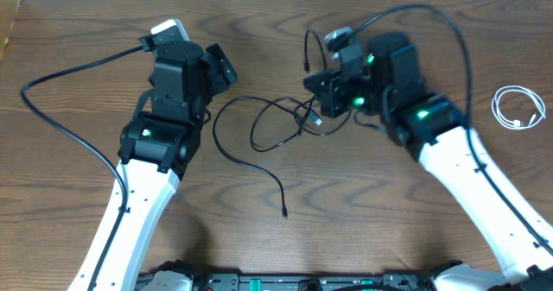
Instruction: Untangle cables
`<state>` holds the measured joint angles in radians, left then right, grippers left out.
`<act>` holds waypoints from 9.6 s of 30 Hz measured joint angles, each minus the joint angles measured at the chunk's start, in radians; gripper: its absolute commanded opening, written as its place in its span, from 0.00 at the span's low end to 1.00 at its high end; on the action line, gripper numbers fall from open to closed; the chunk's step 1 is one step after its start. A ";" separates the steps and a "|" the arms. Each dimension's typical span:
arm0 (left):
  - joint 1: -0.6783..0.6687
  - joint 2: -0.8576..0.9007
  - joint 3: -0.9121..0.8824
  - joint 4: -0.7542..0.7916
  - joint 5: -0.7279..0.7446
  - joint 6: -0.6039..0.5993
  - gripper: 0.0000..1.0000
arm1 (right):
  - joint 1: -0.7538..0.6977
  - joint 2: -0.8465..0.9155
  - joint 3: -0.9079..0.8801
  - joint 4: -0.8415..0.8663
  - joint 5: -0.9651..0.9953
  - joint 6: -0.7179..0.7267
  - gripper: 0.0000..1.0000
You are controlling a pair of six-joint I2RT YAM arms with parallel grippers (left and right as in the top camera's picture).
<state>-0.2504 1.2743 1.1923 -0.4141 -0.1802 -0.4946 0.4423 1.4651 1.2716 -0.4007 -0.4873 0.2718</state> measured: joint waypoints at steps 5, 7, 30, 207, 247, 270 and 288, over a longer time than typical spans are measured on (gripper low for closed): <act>0.015 0.034 0.000 -0.076 0.153 -0.004 0.88 | -0.039 -0.001 0.113 -0.071 -0.082 -0.046 0.01; 0.015 0.059 0.000 -0.113 0.207 -0.005 0.88 | -0.053 -0.002 0.134 -0.073 -0.106 -0.059 0.01; 0.015 0.561 0.001 -0.281 0.566 -0.006 0.67 | -0.217 -0.002 0.189 -0.210 -0.257 -0.199 0.01; 0.015 0.633 0.001 -0.154 0.380 -0.006 0.98 | 0.020 0.544 0.190 -0.387 0.238 -0.290 0.37; 0.228 0.632 0.002 -0.125 0.477 -0.007 0.98 | 0.136 0.544 -0.036 0.099 0.282 -0.034 0.31; 0.228 0.631 0.002 -0.105 0.463 -0.003 0.98 | 0.136 0.544 0.122 -0.210 0.365 -0.278 0.59; 0.228 0.631 0.002 -0.098 0.463 -0.084 0.98 | 0.142 0.544 0.106 -0.104 0.417 -0.309 0.64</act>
<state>-0.0223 1.9057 1.1938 -0.5121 0.2825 -0.5789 0.5846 2.0094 1.3781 -0.5045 -0.0704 -0.0368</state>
